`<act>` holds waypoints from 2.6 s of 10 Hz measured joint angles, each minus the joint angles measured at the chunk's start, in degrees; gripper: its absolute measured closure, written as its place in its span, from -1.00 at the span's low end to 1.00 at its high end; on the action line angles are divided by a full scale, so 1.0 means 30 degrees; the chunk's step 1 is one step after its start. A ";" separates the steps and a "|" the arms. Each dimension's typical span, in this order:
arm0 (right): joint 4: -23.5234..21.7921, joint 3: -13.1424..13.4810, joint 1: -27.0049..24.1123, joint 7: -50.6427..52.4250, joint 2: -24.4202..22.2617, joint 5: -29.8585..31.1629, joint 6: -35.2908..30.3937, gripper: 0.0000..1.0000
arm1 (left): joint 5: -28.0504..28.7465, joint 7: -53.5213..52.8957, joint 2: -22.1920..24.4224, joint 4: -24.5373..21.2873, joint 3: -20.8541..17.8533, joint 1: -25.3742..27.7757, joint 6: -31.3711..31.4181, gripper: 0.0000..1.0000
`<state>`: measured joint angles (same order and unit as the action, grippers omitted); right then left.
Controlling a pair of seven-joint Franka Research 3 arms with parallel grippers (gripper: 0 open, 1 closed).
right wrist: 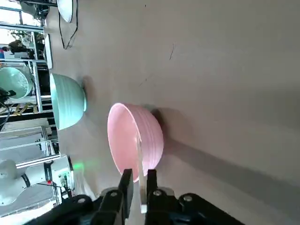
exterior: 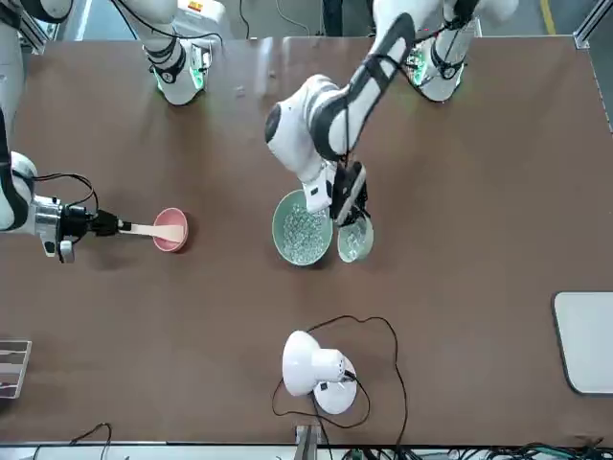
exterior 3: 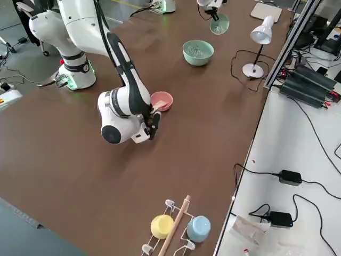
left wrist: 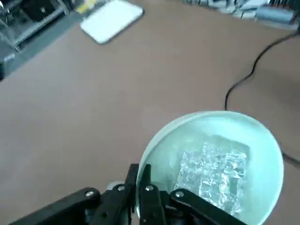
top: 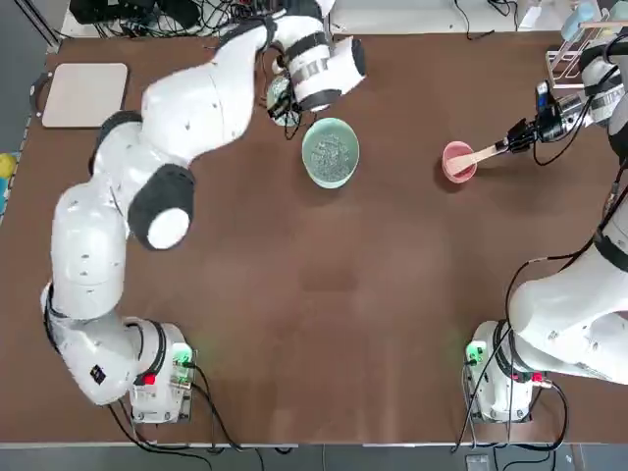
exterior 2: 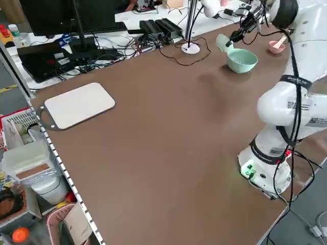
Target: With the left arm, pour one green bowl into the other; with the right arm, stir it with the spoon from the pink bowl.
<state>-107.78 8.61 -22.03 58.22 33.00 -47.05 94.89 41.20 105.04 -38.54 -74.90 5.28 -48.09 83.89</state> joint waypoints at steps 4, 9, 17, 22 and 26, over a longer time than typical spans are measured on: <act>0.0117 0.0028 -0.0016 0.0096 -0.0007 -0.0134 -0.0400 0.89 | 0.0001 0.0892 -0.0666 0.0324 -0.2571 -0.2888 -0.0204 0.91; 0.0250 0.0017 -0.0017 0.0153 0.0000 -0.0133 -0.0632 0.89 | 0.0842 0.2488 -0.2533 0.0515 -0.5300 -0.6382 -0.0493 0.91; 0.3188 -0.0067 0.0627 -0.5742 -0.1616 -0.0109 -0.3763 0.89 | 0.4618 0.4684 -0.3936 0.0652 -0.5970 -0.8140 -0.2068 0.91; 0.3220 -0.0101 0.2851 -0.9967 -0.4475 0.0205 -0.3702 0.89 | 0.6431 0.4743 -0.5298 0.0590 -0.5979 -0.9028 -0.4093 0.91; 0.3192 -0.0096 0.2982 -1.0103 -0.4521 0.0254 -0.3699 0.89 | 0.6774 0.4818 -0.5748 0.0880 -0.5994 -0.9054 -0.4426 0.91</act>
<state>-98.20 8.32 -13.08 27.92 19.44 -46.29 83.79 61.52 119.49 -55.78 -72.26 -12.70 -75.25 70.61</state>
